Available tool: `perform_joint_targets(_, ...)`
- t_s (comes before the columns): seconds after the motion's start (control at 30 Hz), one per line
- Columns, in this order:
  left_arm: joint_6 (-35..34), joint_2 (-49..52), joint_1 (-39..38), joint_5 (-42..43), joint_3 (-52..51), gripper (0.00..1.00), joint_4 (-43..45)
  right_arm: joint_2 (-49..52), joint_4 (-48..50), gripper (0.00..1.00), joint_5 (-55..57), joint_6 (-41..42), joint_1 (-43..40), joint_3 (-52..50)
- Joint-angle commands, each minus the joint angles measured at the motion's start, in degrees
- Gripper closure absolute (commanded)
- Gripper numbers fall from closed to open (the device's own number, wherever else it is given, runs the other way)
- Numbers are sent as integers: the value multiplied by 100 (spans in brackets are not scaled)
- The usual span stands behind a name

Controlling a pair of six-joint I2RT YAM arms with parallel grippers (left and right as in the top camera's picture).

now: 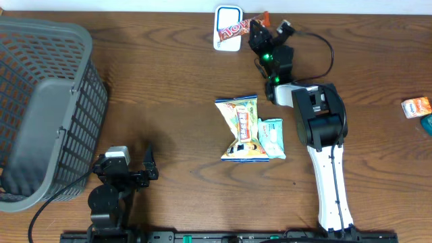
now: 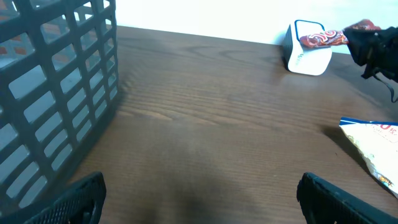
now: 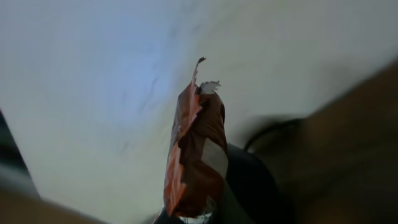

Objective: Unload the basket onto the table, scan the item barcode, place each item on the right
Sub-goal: 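Lift the red snack bar and hold it at the scanner, then carry the red bar to the right edge and release it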

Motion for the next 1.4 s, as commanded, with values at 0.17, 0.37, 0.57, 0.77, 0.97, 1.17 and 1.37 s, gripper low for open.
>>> perform_joint_targets(0.17, 96, -9, 17, 76, -85, 2, -142, 26, -925, 99, -20, -1598, 166, 772)
perform_joint_targets(0.37, 96, -9, 17, 76, -85, 2, -142, 24, -1023, 99, -85, -2680, 254, 1062)
perform_joint_targets(0.57, 96, -9, 17, 76, -85, 2, -142, -334, -1045, 99, -907, -2883, -114, 1093)
perform_joint_targets(0.77, 96, -9, 17, 76, -85, 2, -142, -1176, -1895, 99, -1971, -2911, -802, 1093)
perform_joint_targets(0.97, 96, -9, 17, 76, -85, 2, -142, -2358, -4966, 99, -1416, -4378, -1460, 1093)
perform_joint_targets(1.17, 96, -9, 17, 76, -85, 2, -142, -3303, -7615, 99, 2492, -5333, -2177, 1093)
perform_joint_targets(1.37, 96, -9, 17, 76, -85, 2, -142, -3180, -8393, 99, 4035, -6006, -2889, 1091)
